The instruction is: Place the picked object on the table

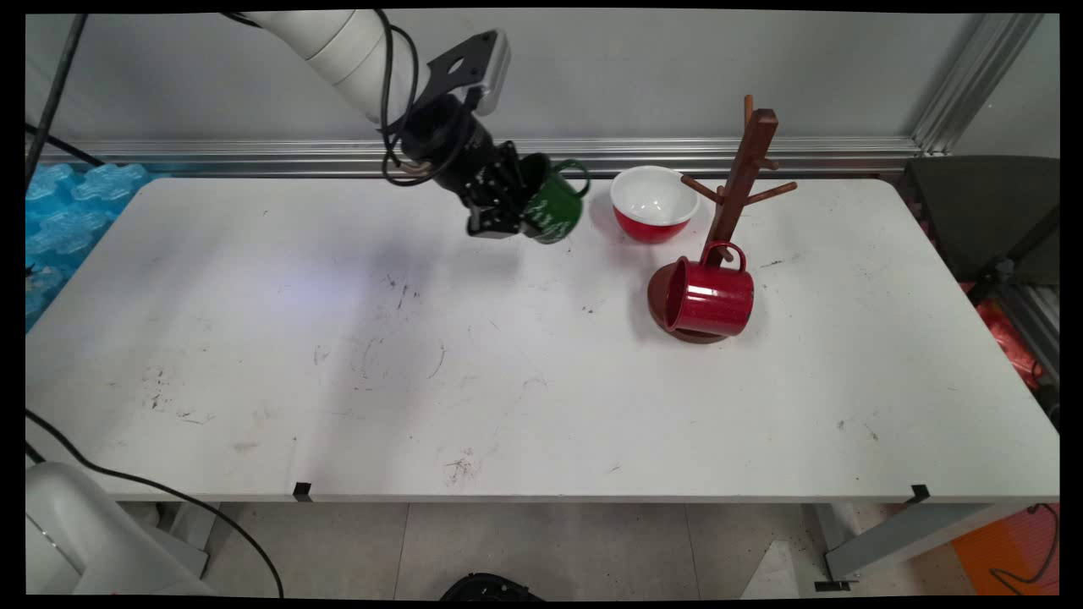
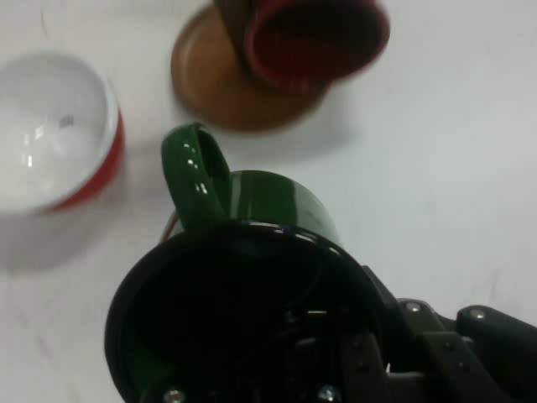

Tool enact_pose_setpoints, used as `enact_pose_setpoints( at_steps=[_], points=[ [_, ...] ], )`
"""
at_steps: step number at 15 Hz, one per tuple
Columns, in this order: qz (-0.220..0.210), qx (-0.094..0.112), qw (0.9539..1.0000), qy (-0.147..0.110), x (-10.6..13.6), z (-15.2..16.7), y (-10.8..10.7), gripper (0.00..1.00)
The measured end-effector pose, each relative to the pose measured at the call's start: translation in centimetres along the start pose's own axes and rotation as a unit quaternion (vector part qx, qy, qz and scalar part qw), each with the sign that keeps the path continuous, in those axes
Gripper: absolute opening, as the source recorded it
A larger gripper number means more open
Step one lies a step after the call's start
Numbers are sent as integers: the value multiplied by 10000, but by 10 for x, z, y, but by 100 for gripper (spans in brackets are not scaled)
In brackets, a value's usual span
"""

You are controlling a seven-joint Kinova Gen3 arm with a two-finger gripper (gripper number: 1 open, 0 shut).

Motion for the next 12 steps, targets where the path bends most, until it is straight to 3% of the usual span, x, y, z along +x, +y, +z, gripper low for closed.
enact_pose_setpoints(
  at_steps=[6,12],
  points=[
    [301,-44,9974,-650,-25,4,-18,0],
    [536,-112,9904,-1271,-49,13,-33,0]
  ],
)
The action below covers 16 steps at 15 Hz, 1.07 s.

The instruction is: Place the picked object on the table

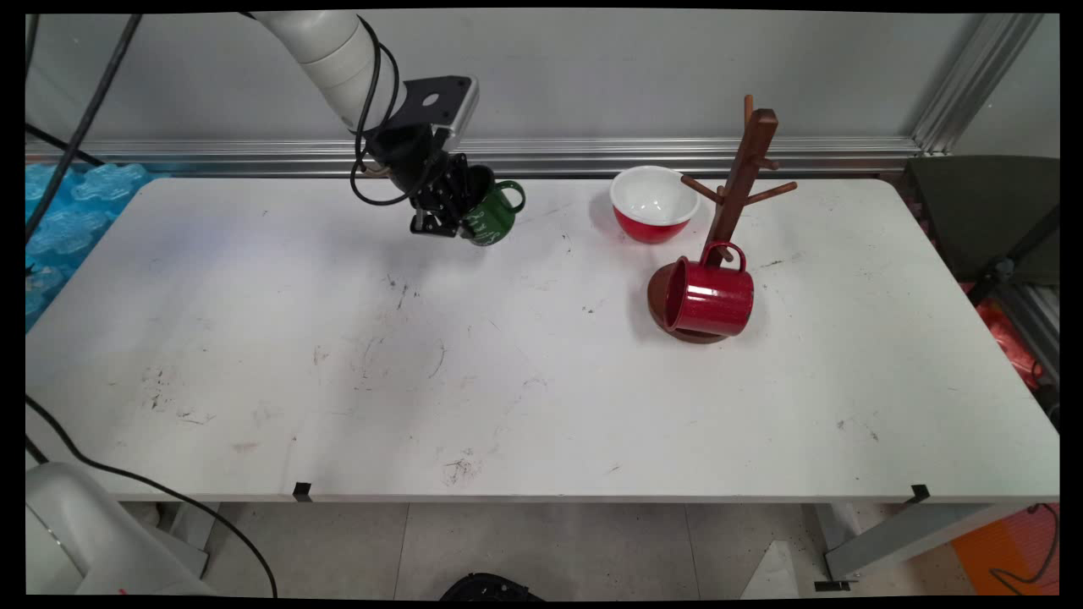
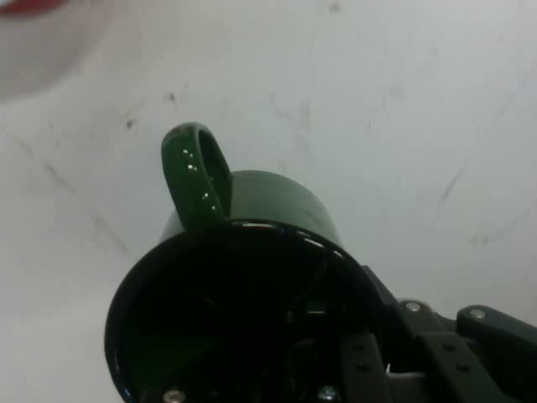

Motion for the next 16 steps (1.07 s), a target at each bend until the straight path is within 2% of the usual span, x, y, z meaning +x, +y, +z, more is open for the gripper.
enact_pose_setpoints(
  at_steps=[7,16],
  points=[
    [130,-27,9989,-451,0,16,2,0],
    [45,-30,9977,-678,21,34,14,0]
  ],
)
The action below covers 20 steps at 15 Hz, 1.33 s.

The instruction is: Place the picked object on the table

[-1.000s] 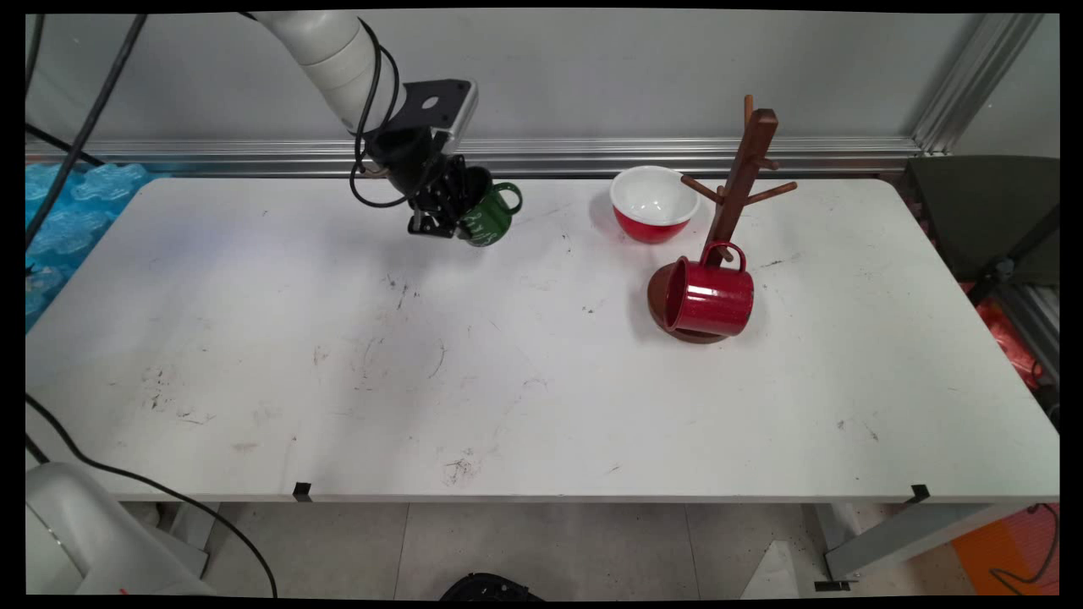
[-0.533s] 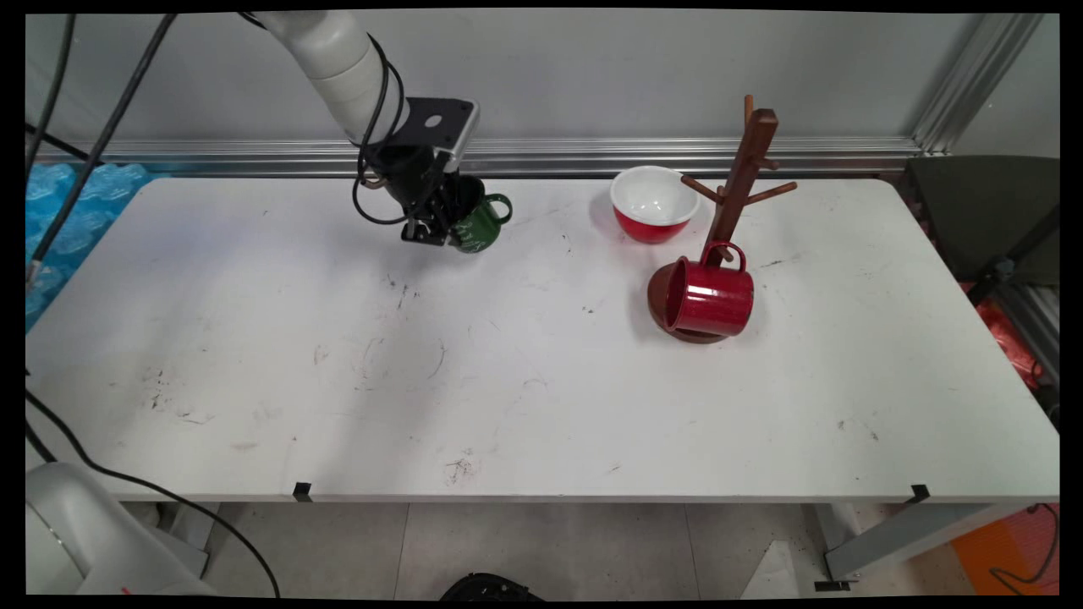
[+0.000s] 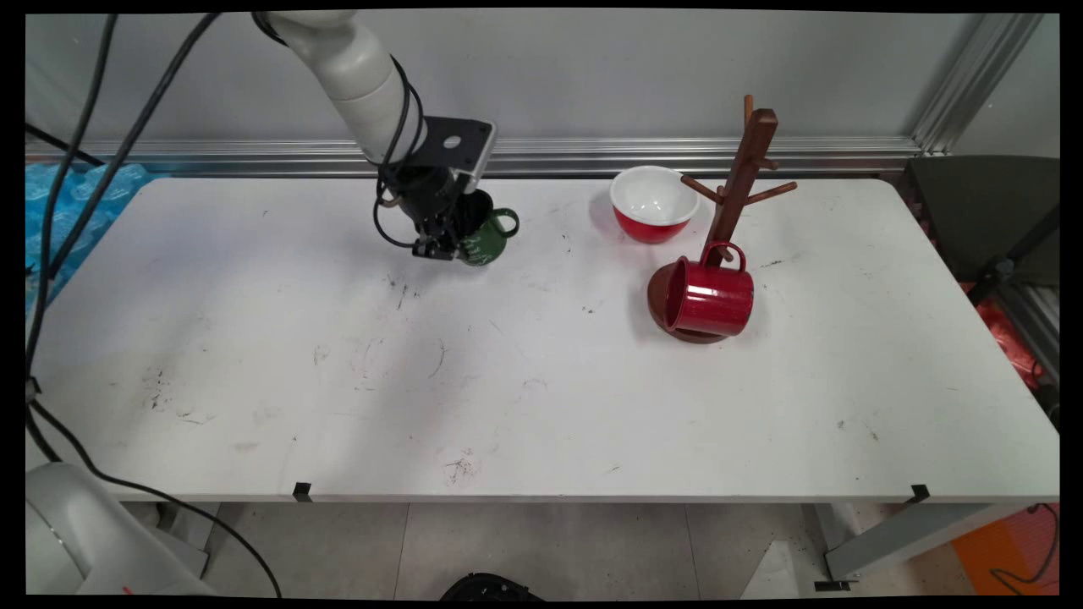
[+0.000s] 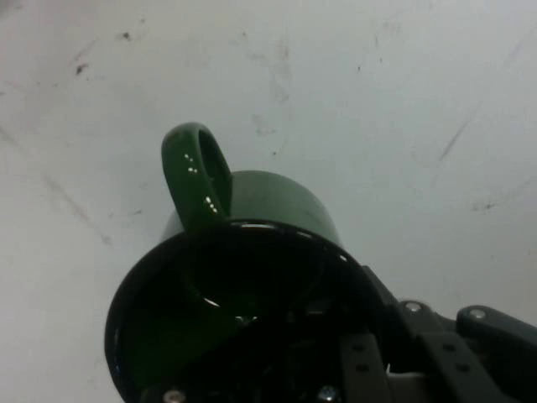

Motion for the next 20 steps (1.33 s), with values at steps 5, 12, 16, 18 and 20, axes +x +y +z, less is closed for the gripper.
enact_pose_setpoints(
  at_steps=[5,12,16,18,20],
  points=[
    [-139,-17,9999,-53,11,12,5,0],
    [-338,-37,9994,-34,23,24,7,0],
    [-462,-35,9989,-41,27,32,8,0],
    [-503,-33,9987,-42,28,35,8,0],
    [-544,-31,9985,-43,29,38,8,0]
  ],
)
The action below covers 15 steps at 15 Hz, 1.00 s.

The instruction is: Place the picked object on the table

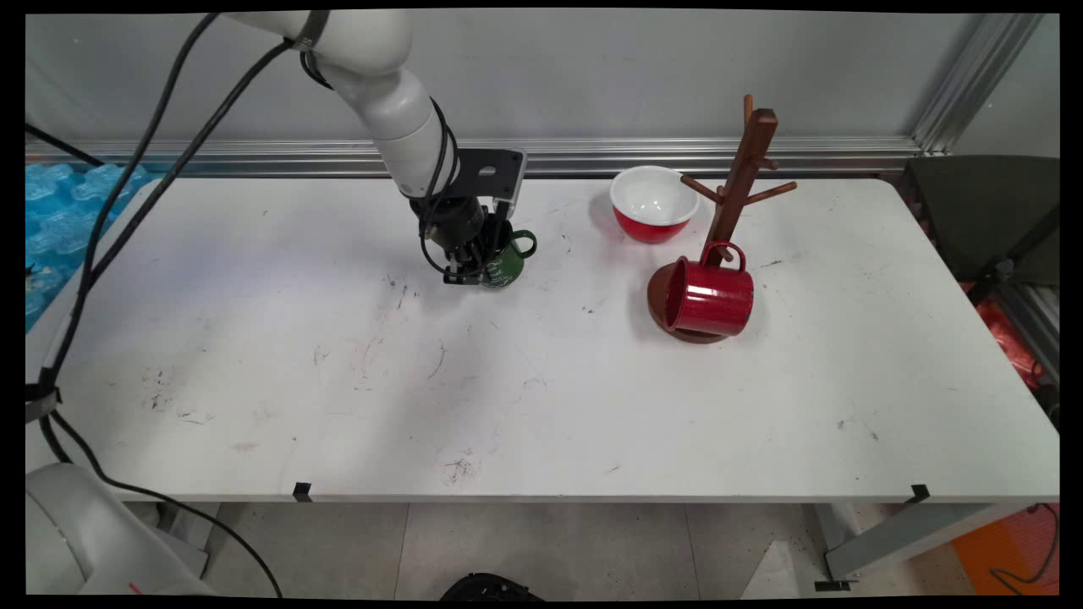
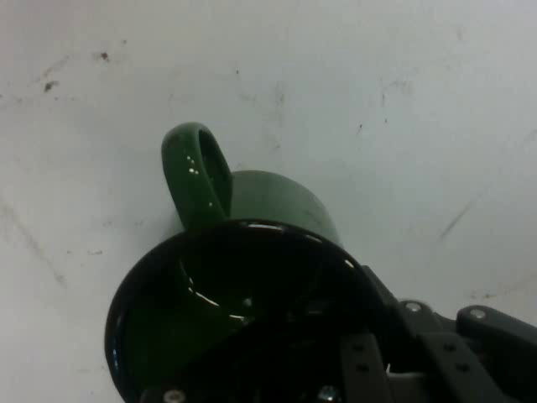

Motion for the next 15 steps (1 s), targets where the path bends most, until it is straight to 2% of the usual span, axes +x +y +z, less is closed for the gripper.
enact_pose_setpoints(
  at_steps=[15],
  points=[
    [-178,35,9998,3,3,15,0,0]
  ],
)
